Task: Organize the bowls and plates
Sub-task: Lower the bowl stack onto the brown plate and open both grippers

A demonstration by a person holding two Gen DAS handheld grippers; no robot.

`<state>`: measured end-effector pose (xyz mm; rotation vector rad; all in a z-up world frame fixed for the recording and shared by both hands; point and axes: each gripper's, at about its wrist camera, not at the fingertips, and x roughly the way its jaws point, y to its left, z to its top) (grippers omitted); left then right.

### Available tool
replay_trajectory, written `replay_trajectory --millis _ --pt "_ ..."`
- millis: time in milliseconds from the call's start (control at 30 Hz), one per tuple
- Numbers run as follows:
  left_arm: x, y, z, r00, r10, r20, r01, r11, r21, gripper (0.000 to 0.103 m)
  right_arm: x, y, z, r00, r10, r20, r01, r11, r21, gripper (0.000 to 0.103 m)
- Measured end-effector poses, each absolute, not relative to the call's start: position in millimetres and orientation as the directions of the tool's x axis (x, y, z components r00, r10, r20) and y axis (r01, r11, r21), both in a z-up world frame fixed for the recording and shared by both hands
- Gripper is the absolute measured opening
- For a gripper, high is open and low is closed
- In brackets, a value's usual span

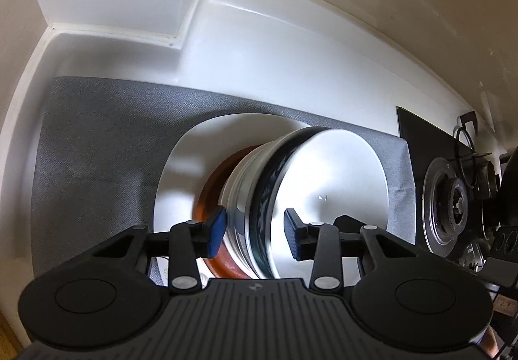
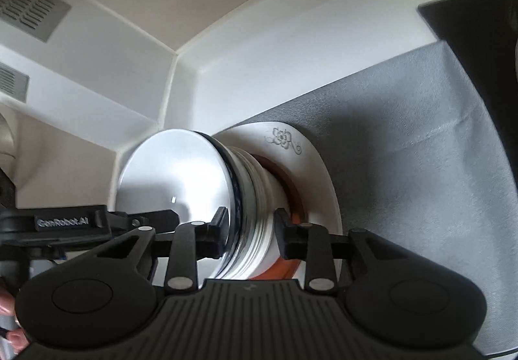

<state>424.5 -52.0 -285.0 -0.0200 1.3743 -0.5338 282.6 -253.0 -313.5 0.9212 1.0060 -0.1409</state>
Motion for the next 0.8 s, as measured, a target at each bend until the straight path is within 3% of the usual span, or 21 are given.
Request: replay_trajectory --millis 167,333,533,700,800 --pt "428 -44 -286 0.088 -0.411 -0.908 0.347 0.867 -0.359 0.039 283 -248 -308 0.556 0.265 -0.788 0.497 0.654 0.57 0.035" --pt "422 -32 -272 0.175 -0.408 -0.896 0.407 0.859 -0.311 0.039 278 -244 -287 0.582 0.205 -0.787 0.463 0.712 0.528 0.034" --pt "433 -27 -289 0.114 -0.47 -0.875 0.379 0.835 -0.399 0.037 277 -250 -280 0.584 0.177 -0.792 0.456 0.736 0.501 0.031" --pt "422 -24 -281 0.14 -0.471 -0.871 0.399 0.832 -0.386 0.035 271 -247 -270 0.604 0.141 -0.785 0.456 0.746 0.485 0.032" --pt "401 -19 -257 0.197 -0.485 -0.852 0.419 0.828 -0.374 0.04 256 -235 -248 0.642 0.103 -0.76 0.441 0.761 0.476 0.034"
